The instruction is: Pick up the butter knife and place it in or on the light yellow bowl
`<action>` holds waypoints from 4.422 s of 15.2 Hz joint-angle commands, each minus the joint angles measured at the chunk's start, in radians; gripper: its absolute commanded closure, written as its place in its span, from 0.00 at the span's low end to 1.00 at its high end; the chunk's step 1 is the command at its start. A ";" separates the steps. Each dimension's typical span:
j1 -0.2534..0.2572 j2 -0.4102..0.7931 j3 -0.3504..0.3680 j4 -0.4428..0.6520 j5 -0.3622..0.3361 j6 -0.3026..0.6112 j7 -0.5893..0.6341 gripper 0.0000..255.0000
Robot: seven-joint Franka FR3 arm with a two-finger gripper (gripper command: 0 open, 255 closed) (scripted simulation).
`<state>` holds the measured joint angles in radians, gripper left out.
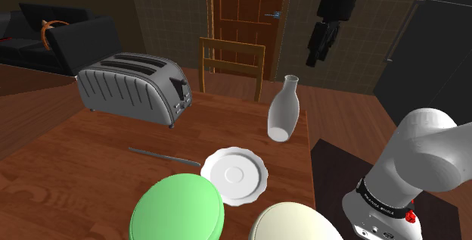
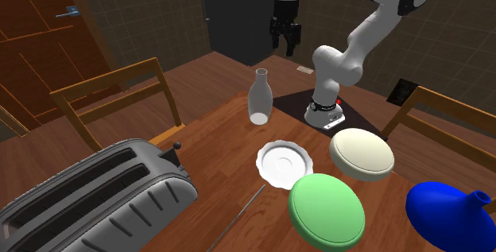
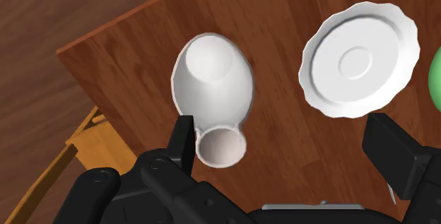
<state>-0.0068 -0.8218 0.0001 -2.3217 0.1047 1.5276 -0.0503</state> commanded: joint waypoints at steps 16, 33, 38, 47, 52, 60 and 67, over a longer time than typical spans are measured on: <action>0.087 0.447 0.193 0.089 0.032 0.342 0.059 0.00; 0.201 1.076 0.336 0.494 -0.173 0.508 0.208 0.00; 0.271 1.274 0.337 0.682 -0.252 0.492 0.241 0.00; 0.305 1.387 0.325 0.721 -0.292 0.554 0.257 0.00; 0.306 1.390 0.324 0.718 -0.293 0.560 0.258 0.00; 0.306 1.390 0.324 0.718 -0.293 0.560 0.258 1.00; 0.305 1.383 0.325 0.722 -0.291 0.550 0.256 1.00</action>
<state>0.2983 0.5646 0.3248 -1.6028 -0.1872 2.0835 0.2067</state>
